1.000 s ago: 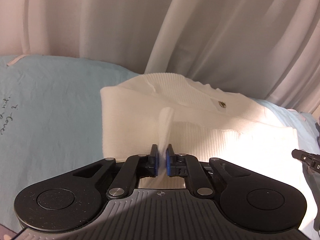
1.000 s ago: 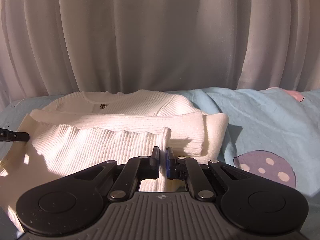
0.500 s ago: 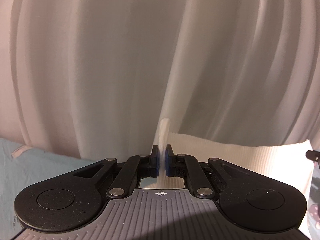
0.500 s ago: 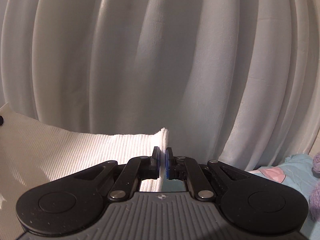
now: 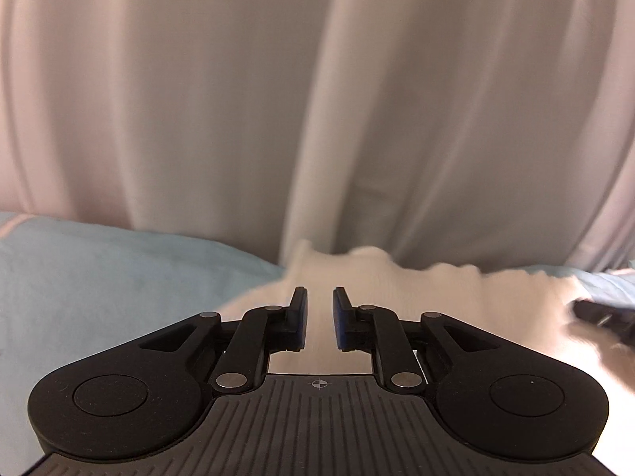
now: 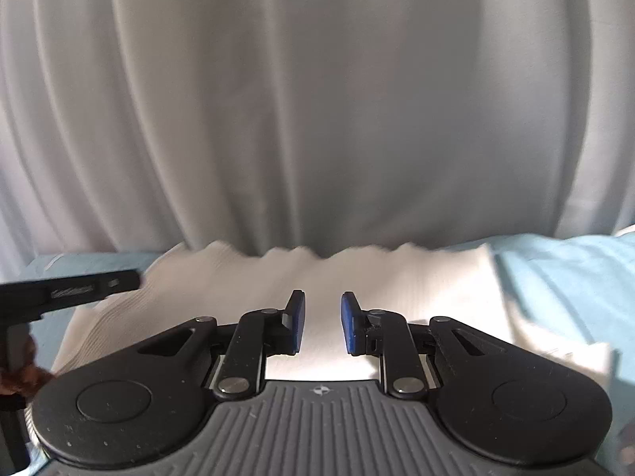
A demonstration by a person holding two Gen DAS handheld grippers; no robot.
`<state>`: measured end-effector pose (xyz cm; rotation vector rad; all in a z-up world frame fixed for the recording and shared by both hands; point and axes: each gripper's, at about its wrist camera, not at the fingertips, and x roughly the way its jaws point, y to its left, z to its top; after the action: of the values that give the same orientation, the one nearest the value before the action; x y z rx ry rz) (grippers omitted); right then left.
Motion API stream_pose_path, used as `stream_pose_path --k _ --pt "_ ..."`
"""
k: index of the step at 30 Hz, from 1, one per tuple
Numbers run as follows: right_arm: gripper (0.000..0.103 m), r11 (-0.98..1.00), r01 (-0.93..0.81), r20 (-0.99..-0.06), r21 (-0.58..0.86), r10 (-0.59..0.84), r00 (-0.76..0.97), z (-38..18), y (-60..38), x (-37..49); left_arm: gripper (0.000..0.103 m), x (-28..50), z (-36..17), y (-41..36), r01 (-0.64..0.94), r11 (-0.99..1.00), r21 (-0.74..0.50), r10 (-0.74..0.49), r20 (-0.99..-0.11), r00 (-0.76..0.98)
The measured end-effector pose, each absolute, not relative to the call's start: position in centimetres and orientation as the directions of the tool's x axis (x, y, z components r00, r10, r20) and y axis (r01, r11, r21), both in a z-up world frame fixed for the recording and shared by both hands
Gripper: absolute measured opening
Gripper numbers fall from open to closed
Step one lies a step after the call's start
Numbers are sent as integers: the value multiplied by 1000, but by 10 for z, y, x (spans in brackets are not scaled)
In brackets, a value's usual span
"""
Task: Fold small clothes
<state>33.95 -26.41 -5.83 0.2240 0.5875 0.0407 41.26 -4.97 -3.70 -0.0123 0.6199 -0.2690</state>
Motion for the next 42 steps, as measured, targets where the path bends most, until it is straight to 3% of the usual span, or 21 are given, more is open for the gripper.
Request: stream_pose_path --k 4,7,11,14,16,19,23,24,27,36,40,42 --pt "19 997 -3 -542 82 47 839 -80 -248 337 22 414 -58 -65 227 972 -60 -216 -609 763" --pt "18 985 154 -562 72 -87 822 -81 -282 325 22 415 -65 -55 199 979 -54 -191 -600 777" --pt "0 956 267 -568 124 -152 809 -82 -333 312 21 416 -66 -49 194 979 -64 -193 -597 779" --pt "0 965 259 -562 49 -188 806 -78 -326 303 21 416 -68 -51 194 980 -52 -187 -594 783" --pt "6 963 268 -561 3 -220 798 -71 -316 295 21 418 -69 -49 191 980 -62 -190 -596 780" --pt "7 958 275 -560 78 -187 807 -60 -319 272 21 416 -68 -47 194 979 -60 -190 -598 778" --pt "17 940 286 -581 188 -128 804 -53 -330 236 21 404 -61 -37 196 980 -42 -183 -593 784" --pt "21 935 290 -588 202 -121 800 -53 -331 226 24 400 -60 -31 188 981 -54 -183 -596 782" --pt "26 918 303 -621 254 -86 779 -53 -336 196 43 382 -55 -4 127 986 -108 -167 -613 772" --pt "32 858 238 -622 455 115 775 -68 -331 160 43 324 -48 37 186 961 -204 -275 -649 710" --pt "32 889 207 -620 409 105 777 -66 -315 167 38 322 -50 35 204 949 -241 -314 -658 684" --pt "19 904 214 -636 370 78 768 -66 -309 170 30 324 -52 35 200 944 -262 -326 -668 668"
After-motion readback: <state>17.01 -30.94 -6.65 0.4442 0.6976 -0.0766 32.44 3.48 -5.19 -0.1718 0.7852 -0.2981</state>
